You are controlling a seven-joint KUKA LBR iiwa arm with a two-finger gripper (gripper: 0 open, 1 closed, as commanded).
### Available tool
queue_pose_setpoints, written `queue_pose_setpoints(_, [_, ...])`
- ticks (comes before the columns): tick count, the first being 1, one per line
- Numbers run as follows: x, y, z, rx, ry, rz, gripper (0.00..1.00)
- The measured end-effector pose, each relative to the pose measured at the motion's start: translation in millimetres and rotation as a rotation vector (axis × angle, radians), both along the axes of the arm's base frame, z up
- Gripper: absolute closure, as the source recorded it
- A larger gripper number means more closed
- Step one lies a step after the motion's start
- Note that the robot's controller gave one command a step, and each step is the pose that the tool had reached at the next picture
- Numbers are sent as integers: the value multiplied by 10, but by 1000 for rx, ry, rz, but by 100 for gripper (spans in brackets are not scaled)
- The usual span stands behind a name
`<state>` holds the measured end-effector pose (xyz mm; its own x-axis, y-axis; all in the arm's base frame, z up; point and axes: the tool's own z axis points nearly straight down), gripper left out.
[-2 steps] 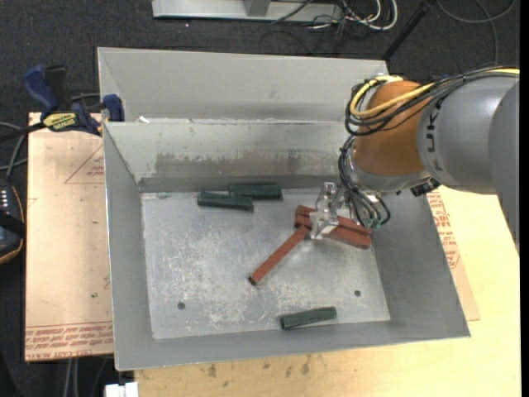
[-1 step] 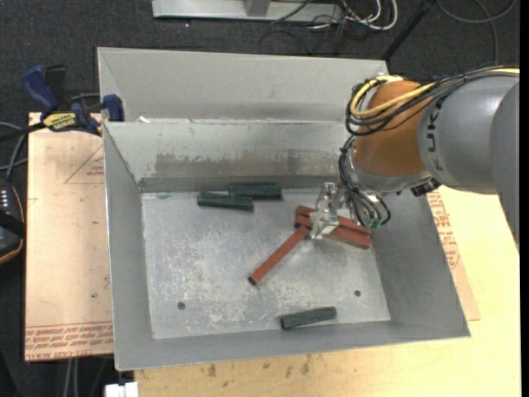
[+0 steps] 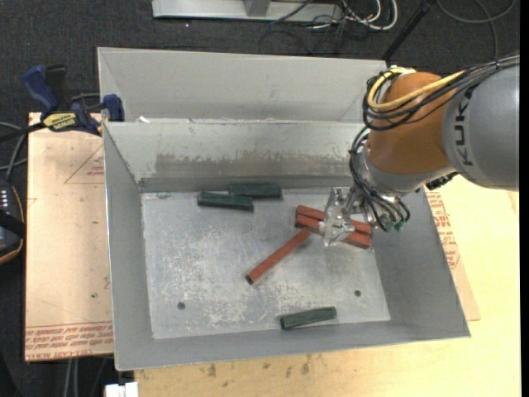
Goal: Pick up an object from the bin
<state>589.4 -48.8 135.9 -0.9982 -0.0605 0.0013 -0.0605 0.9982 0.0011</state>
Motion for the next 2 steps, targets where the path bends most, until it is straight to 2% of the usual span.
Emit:
queue_pose_setpoints(1, [9,-3,380,0,-4,-4,0])
queue_pose_setpoints(2, [37,-4,267,0,-3,-21,0])
